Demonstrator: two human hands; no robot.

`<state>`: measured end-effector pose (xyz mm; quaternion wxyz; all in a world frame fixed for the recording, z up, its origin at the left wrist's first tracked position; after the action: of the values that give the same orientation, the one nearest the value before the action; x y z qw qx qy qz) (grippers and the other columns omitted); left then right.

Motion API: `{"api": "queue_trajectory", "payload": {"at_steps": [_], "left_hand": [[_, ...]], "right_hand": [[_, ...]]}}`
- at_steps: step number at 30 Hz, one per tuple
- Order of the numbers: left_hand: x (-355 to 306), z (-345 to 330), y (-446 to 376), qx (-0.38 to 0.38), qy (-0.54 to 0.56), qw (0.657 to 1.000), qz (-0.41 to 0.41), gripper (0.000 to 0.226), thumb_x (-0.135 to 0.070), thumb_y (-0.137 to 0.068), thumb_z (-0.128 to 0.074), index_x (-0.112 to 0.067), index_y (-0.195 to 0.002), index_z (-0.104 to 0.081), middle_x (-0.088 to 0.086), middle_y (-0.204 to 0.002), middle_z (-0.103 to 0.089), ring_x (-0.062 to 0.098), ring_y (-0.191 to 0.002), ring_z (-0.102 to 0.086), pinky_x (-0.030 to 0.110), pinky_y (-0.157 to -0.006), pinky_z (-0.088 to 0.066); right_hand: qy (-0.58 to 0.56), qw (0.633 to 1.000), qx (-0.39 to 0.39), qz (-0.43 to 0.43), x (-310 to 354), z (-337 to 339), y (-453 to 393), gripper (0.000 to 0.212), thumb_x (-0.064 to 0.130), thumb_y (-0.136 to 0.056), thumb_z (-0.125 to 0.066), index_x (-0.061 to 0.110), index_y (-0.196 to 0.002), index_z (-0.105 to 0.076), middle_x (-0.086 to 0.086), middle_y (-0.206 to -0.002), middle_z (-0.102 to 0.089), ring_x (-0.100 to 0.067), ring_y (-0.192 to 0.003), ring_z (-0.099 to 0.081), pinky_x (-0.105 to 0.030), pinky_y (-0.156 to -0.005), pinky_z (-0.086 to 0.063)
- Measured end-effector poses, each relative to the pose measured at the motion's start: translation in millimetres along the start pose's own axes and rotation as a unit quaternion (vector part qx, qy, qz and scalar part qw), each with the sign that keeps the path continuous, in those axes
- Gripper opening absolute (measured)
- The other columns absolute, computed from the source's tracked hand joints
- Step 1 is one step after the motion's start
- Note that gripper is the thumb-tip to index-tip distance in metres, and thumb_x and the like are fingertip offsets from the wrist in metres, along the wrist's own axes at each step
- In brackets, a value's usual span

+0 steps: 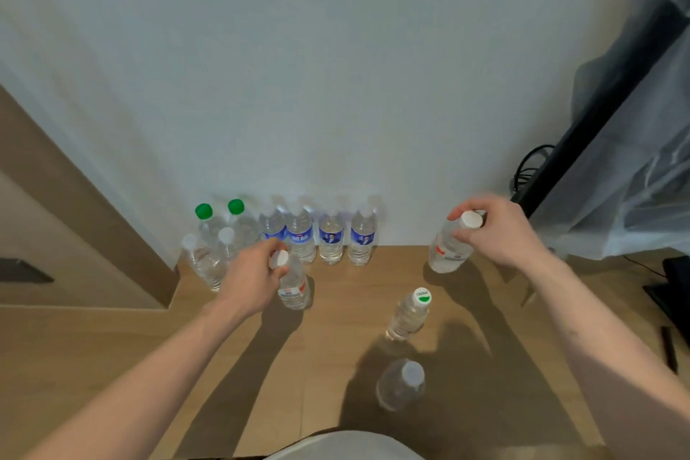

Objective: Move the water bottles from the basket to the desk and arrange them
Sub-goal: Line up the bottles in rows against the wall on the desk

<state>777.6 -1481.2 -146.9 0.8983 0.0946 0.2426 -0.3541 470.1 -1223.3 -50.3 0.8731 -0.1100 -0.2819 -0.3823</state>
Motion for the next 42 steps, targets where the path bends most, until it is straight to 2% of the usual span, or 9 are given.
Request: {"api": "queue_trajectory", "payload": {"at_steps": [6,9,14,19,23,28,36,39,42], "left_hand": [[27,9,-28,0.013,-0.026,0.999,0.017,0.033,-0.026,-0.096,-0.073,-0.026,-0.127,-0.064,-0.001,-0.128,-0.069,0.022,-0.11,-0.066,0.037,-0.086,-0.053],[40,11,-38,0.023,-0.03,0.999,0.027,0.035,-0.025,-0.097,-0.072,-0.025,-0.131,-0.063,0.001,-0.132,-0.068,0.024,-0.116,-0.065,0.04,-0.094,-0.054],[59,8,-47,0.033,-0.018,0.999,0.029,0.033,-0.018,-0.096,-0.072,-0.022,-0.127,-0.064,0.002,-0.125,-0.07,0.024,-0.109,-0.067,0.039,-0.09,-0.055],[67,5,-54,0.036,-0.009,0.999,0.023,0.03,-0.016,-0.096,-0.072,-0.022,-0.125,-0.066,-0.001,-0.12,-0.07,0.023,-0.108,-0.067,0.034,-0.088,-0.053],[69,2,-59,0.041,-0.008,0.999,0.008,0.027,-0.018,-0.097,-0.069,-0.023,-0.122,-0.065,0.0,-0.12,-0.07,0.024,-0.108,-0.065,0.036,-0.087,-0.051],[77,0,-66,0.056,0.025,0.998,0.01,0.024,-0.025,-0.095,-0.067,-0.026,-0.12,-0.066,-0.004,-0.115,-0.071,0.022,-0.108,-0.064,0.044,-0.092,-0.054],[79,-5,-67,0.075,0.022,0.997,0.001,0.034,-0.027,-0.097,-0.064,-0.024,-0.131,-0.063,-0.001,-0.121,-0.07,0.024,-0.112,-0.063,0.044,-0.094,-0.053],[78,-5,-64,0.08,-0.007,0.997,0.004,0.033,-0.024,-0.098,-0.063,-0.023,-0.131,-0.061,0.003,-0.12,-0.072,0.029,-0.109,-0.067,0.044,-0.089,-0.055],[78,-3,-61,0.062,-0.003,0.998,0.026,0.028,-0.016,-0.098,-0.064,-0.022,-0.125,-0.064,0.004,-0.113,-0.074,0.03,-0.103,-0.069,0.044,-0.086,-0.057]], "right_hand": [[0.026,0.995,0.07,0.069,85,-58,-28,0.024,0.014,-0.08,-0.082,0.032,-0.095,-0.079,0.005,-0.108,-0.063,-0.014,-0.101,-0.058,-0.029,-0.086,-0.044],[0.033,0.991,0.105,0.082,115,-101,-31,0.021,0.015,-0.079,-0.082,0.029,-0.095,-0.08,0.005,-0.107,-0.066,-0.015,-0.102,-0.061,-0.03,-0.087,-0.05],[0.034,0.982,0.162,0.086,143,-183,-31,0.02,0.019,-0.081,-0.084,0.034,-0.091,-0.075,0.008,-0.101,-0.064,-0.016,-0.101,-0.064,-0.026,-0.083,-0.047],[0.046,0.976,0.197,0.077,157,-246,-32,0.022,0.011,-0.089,-0.074,0.026,-0.104,-0.077,0.004,-0.11,-0.064,-0.018,-0.108,-0.064,-0.032,-0.086,-0.053],[0.066,0.974,0.203,0.079,161,-279,-35,0.024,0.016,-0.093,-0.073,0.023,-0.115,-0.075,0.002,-0.121,-0.066,-0.019,-0.113,-0.065,-0.028,-0.083,-0.047],[0.054,0.978,0.193,0.066,166,-296,-43,0.026,0.021,-0.093,-0.07,0.029,-0.118,-0.073,0.004,-0.127,-0.064,-0.017,-0.12,-0.06,-0.025,-0.086,-0.038],[0.021,0.984,0.175,0.03,164,-296,-47,0.028,0.018,-0.096,-0.067,0.026,-0.123,-0.072,0.002,-0.128,-0.066,-0.019,-0.121,-0.059,-0.026,-0.09,-0.04],[0.03,0.982,0.185,0.036,169,-294,-45,0.032,0.017,-0.098,-0.066,0.024,-0.128,-0.071,-0.001,-0.127,-0.07,-0.021,-0.113,-0.066,-0.029,-0.088,-0.049],[0.027,0.977,0.206,0.045,178,-288,-41,0.044,0.013,-0.1,-0.06,0.022,-0.143,-0.064,-0.003,-0.138,-0.069,-0.021,-0.113,-0.071,-0.033,-0.094,-0.056]]}}
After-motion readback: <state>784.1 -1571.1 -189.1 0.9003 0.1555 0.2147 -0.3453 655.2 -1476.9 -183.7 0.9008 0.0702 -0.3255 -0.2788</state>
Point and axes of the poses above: each hand's wrist, its own y-axis away from the middle knuckle, its own z-axis out of the back of the hand, x = y × z, the point moved 8 cm from there along -y, towards the middle knuckle
